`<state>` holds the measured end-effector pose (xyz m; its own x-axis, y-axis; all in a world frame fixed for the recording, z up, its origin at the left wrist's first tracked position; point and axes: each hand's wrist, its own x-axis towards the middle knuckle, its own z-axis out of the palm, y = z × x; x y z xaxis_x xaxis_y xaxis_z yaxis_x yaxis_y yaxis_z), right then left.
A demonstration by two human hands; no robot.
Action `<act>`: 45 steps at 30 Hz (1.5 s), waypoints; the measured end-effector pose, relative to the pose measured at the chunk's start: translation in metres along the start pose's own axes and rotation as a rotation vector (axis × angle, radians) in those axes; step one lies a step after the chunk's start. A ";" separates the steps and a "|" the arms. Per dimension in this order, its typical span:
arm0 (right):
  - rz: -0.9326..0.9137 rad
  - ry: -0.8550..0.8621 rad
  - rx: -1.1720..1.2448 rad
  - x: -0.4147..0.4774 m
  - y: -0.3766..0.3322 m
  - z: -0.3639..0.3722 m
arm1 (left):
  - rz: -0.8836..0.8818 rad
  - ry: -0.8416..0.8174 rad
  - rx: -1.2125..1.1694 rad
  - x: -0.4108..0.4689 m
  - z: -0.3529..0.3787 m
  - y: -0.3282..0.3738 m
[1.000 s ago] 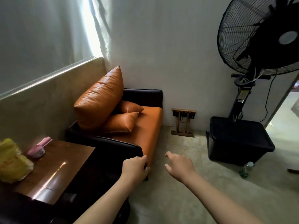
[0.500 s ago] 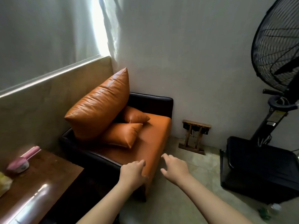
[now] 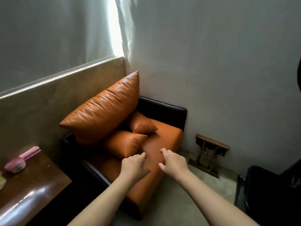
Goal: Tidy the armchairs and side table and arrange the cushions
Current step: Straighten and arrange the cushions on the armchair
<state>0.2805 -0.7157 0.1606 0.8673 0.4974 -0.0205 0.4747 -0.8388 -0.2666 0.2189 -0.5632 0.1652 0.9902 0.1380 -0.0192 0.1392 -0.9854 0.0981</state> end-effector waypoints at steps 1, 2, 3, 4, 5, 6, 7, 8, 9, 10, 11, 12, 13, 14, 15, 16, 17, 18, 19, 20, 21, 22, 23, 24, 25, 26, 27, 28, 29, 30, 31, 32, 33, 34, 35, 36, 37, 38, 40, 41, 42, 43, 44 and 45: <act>-0.005 0.001 0.005 0.006 0.004 0.000 | -0.003 0.001 0.002 0.007 0.000 0.002; -0.009 0.002 0.007 0.013 0.008 -0.001 | -0.006 0.004 0.005 0.014 0.000 0.004; -0.012 0.001 0.006 0.020 0.011 -0.001 | -0.010 0.006 0.006 0.021 0.000 0.005; -0.015 0.002 0.003 0.027 0.014 -0.002 | -0.015 0.009 0.007 0.028 0.000 0.006; -0.018 0.001 0.002 0.035 0.017 -0.003 | -0.019 0.009 0.011 0.036 0.000 0.006; -0.023 0.005 0.004 0.042 0.020 -0.004 | -0.023 0.008 0.017 0.044 0.000 0.007; -0.027 0.009 0.009 0.050 0.023 -0.005 | -0.025 0.006 0.023 0.054 0.000 0.007; -0.029 0.015 0.015 0.059 0.025 -0.006 | -0.026 0.007 0.028 0.063 -0.001 0.006; -0.030 0.020 0.018 0.067 0.028 -0.007 | -0.028 0.008 0.033 0.072 -0.001 0.006; -0.031 0.025 0.019 0.076 0.031 -0.009 | -0.029 0.012 0.038 0.082 -0.002 0.006; -0.031 0.028 0.021 0.085 0.033 -0.010 | -0.030 0.011 0.043 0.091 -0.003 0.005; -0.033 0.031 0.023 0.095 0.035 -0.012 | -0.035 0.010 0.044 0.100 -0.003 0.004; -0.035 0.034 0.025 0.105 0.036 -0.013 | -0.042 0.006 0.040 0.111 -0.003 0.001; -0.040 0.039 0.025 0.116 0.036 -0.015 | -0.052 0.003 0.036 0.122 -0.003 -0.004; -0.044 0.040 0.024 0.129 0.036 -0.016 | -0.062 0.001 0.033 0.135 -0.003 -0.009; -0.050 0.045 0.027 0.141 0.036 -0.018 | -0.073 0.000 0.031 0.147 -0.004 -0.015; -0.055 0.046 0.031 0.154 0.034 -0.020 | -0.084 0.003 0.027 0.159 -0.005 -0.021; -0.060 0.047 0.035 0.168 0.032 -0.021 | -0.097 0.007 0.024 0.170 -0.008 -0.027; -0.062 0.042 0.040 0.182 0.030 -0.023 | -0.108 0.008 0.022 0.181 -0.011 -0.033; -0.062 0.036 0.046 0.196 0.027 -0.025 | -0.115 0.008 0.021 0.191 -0.014 -0.040; -0.063 0.029 0.048 0.208 0.023 -0.027 | -0.120 0.011 0.023 0.201 -0.016 -0.047; -0.065 0.022 0.045 0.221 0.020 -0.028 | -0.130 0.017 0.025 0.211 -0.017 -0.054; -0.069 0.013 0.041 0.233 0.017 -0.028 | -0.143 0.025 0.023 0.219 -0.018 -0.060; -0.074 0.007 0.038 0.244 0.015 -0.027 | -0.156 0.032 0.021 0.228 -0.018 -0.068; -0.077 -0.006 0.036 0.256 0.012 -0.025 | -0.170 0.031 0.018 0.236 -0.017 -0.074; -0.081 -0.024 0.031 0.266 0.011 -0.021 | -0.185 0.020 0.015 0.243 -0.014 -0.080; -0.087 -0.047 0.026 0.275 0.009 -0.016 | -0.200 0.008 0.015 0.248 -0.010 -0.086; -0.096 -0.068 0.020 0.285 0.008 -0.011 | -0.216 -0.004 0.018 0.254 -0.005 -0.091; -0.106 -0.092 0.017 0.296 0.007 -0.005 | -0.235 -0.019 0.021 0.259 0.000 -0.097; -0.114 -0.116 0.019 0.307 0.007 0.001 | -0.254 -0.035 0.022 0.265 0.006 -0.103; -0.122 -0.139 0.023 0.319 0.007 0.008 | -0.274 -0.054 0.022 0.272 0.011 -0.109; -0.130 -0.166 0.029 0.331 0.007 0.015 | -0.299 -0.078 0.019 0.278 0.017 -0.116; -0.142 -0.191 0.035 0.342 0.008 0.022 | -0.332 -0.103 0.011 0.283 0.023 -0.123; -0.154 -0.214 0.042 0.354 0.009 0.030 | -0.369 -0.127 0.008 0.288 0.027 -0.129; -0.164 -0.237 0.049 0.366 0.009 0.036 | -0.412 -0.151 0.009 0.294 0.031 -0.136; -0.171 -0.261 0.056 0.378 0.011 0.042 | -0.457 -0.181 0.013 0.301 0.034 -0.143; -0.175 -0.284 0.067 0.390 0.013 0.047 | -0.501 -0.214 0.016 0.308 0.035 -0.150; -0.174 -0.304 0.079 0.403 0.015 0.051 | -0.538 -0.240 0.018 0.316 0.038 -0.157; -0.176 -0.325 0.090 0.427 0.019 0.058 | -0.589 -0.273 0.016 0.332 0.044 -0.168; -0.176 -0.330 0.096 0.438 0.021 0.061 | -0.608 -0.278 0.002 0.340 0.048 -0.173; -0.174 -0.337 0.103 0.448 0.024 0.065 | -0.626 -0.281 -0.019 0.347 0.054 -0.176; -0.172 -0.346 0.109 0.454 0.026 0.071 | -0.645 -0.290 -0.043 0.352 0.061 -0.179; -0.175 -0.357 0.114 0.459 0.028 0.079 | -0.664 -0.303 -0.069 0.357 0.070 -0.180; -0.184 -0.372 0.115 0.462 0.030 0.088 | -0.684 -0.320 -0.098 0.359 0.080 -0.180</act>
<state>0.6819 -0.4916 0.0582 0.6470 0.6997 -0.3028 0.5783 -0.7092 -0.4031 0.5492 -0.3444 0.0607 0.6350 0.6645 -0.3939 0.7363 -0.6749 0.0484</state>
